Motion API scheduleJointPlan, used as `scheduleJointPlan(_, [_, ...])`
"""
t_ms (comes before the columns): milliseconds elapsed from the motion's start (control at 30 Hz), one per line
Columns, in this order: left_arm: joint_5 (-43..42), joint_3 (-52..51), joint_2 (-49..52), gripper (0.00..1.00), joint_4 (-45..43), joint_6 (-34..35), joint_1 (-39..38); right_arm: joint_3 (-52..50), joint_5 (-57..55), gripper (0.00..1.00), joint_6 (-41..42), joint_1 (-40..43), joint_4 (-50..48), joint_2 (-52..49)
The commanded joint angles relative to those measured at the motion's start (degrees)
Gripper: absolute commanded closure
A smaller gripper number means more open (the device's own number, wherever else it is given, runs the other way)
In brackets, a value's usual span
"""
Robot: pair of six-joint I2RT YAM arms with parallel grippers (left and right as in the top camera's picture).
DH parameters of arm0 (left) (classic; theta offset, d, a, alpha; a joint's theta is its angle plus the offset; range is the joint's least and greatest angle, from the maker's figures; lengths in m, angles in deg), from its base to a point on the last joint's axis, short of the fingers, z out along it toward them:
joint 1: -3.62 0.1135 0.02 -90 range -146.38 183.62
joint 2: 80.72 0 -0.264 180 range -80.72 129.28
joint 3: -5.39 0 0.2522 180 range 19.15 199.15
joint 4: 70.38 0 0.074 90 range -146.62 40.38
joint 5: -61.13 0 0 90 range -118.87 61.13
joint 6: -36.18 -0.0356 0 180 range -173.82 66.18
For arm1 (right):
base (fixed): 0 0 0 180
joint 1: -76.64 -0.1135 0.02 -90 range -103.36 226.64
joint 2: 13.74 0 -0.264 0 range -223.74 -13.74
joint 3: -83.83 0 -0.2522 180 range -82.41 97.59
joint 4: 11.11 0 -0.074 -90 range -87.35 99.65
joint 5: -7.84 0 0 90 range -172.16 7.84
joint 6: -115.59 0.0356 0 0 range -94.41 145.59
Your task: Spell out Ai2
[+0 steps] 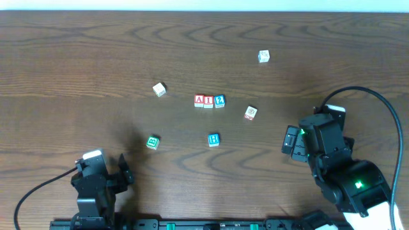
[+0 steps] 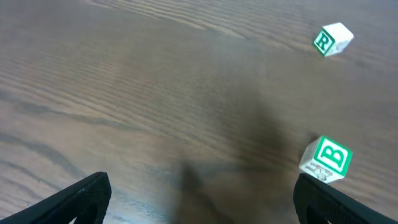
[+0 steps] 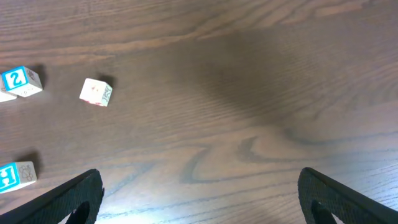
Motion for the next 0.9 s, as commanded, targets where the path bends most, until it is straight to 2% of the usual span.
scheduleJointPlan(0, [-2.7, -1.7, -1.6, 0.04, 0.3, -5.3, 0.2, 0.2, -0.8, 0.01, 0.9, 0.3, 0.0, 0.2])
scheduleJointPlan(367, [-3.6, -4.5, -2.8, 0.05, 4.5, -5.2, 0.2, 0.2, -0.8, 0.01, 0.8, 0.3, 0.0, 0.2])
scheduleJointPlan(867, [-3.3, -5.1, -2.7, 0.05, 4.4, -5.2, 0.2, 0.2, -0.8, 0.01, 0.8, 0.3, 0.0, 0.2])
